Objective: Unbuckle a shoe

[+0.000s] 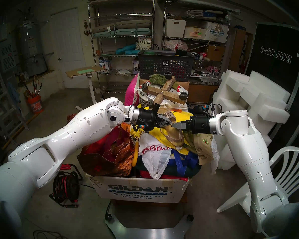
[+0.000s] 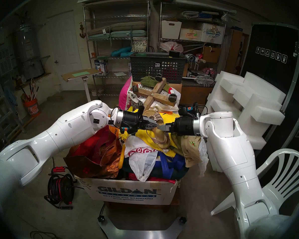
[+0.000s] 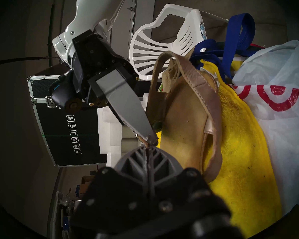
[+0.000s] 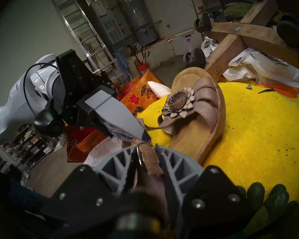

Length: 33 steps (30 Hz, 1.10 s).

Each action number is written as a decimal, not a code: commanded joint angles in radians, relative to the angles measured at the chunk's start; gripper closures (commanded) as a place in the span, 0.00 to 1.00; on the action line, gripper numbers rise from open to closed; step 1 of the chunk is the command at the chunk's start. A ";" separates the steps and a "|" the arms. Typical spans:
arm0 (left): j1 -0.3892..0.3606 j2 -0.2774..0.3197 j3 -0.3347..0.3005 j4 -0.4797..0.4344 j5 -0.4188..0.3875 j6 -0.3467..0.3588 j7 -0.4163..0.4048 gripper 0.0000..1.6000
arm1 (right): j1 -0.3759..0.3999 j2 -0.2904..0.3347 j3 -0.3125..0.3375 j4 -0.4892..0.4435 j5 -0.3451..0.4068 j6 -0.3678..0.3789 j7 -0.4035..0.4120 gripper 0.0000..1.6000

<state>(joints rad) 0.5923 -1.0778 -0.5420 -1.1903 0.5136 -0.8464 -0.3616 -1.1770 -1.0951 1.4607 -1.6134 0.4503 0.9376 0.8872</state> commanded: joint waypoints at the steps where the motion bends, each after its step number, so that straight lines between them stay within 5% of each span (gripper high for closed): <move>1: -0.018 -0.003 -0.011 0.006 0.010 0.001 0.006 1.00 | 0.012 0.011 0.018 -0.021 0.024 -0.005 0.032 0.72; 33: -0.016 0.040 -0.007 0.013 0.042 -0.012 -0.006 1.00 | 0.011 0.029 0.051 -0.012 0.035 -0.015 0.005 0.87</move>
<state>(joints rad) 0.5824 -1.0919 -0.5381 -1.1786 0.5594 -0.8590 -0.3539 -1.1895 -1.0754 1.4724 -1.6151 0.4745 0.9288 0.8911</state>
